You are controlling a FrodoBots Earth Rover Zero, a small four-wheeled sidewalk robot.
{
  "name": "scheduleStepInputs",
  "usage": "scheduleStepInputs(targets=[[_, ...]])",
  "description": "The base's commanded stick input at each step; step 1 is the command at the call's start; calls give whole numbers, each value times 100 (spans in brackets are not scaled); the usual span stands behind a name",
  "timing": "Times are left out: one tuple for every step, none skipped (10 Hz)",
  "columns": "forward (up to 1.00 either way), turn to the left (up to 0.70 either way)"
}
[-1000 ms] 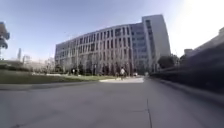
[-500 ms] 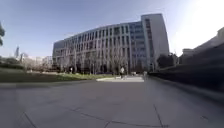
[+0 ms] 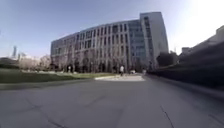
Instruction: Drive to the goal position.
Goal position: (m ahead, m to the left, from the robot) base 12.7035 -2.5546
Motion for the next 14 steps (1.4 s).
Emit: scheduleStepInputs(targets=[[100,4],[100,4],[100,4],[100,4],[100,4],[100,4],[100,4],[100,4],[100,4],[100,4],[100,4],[100,4],[100,4],[100,4]])
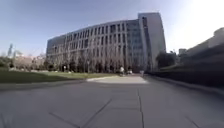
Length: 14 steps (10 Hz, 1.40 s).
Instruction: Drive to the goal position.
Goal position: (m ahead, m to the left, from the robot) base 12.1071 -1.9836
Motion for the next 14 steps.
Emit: scheduleStepInputs(targets=[[100,4],[100,4],[100,4],[100,4],[100,4],[100,4],[100,4],[100,4],[100,4],[100,4],[100,4],[100,4],[100,4],[100,4]])
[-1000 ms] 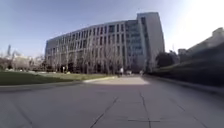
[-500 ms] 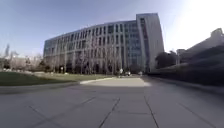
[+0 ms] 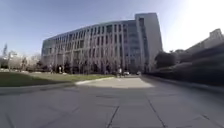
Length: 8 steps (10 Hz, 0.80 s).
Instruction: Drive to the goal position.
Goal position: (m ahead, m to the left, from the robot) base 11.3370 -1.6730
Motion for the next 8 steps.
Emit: scheduleStepInputs(targets=[[100,4],[100,4],[100,5],[100,5],[100,5],[100,5],[100,5],[100,5]])
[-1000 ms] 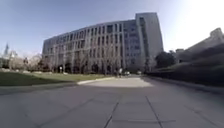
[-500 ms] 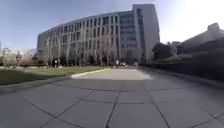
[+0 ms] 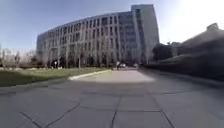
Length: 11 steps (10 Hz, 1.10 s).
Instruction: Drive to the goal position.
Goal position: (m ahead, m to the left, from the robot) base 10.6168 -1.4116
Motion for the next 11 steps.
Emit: scheduleStepInputs(targets=[[100,5],[100,5],[100,9],[100,28],[100,40],[100,15],[100,13],[100,11],[100,9],[100,7],[100,5]])
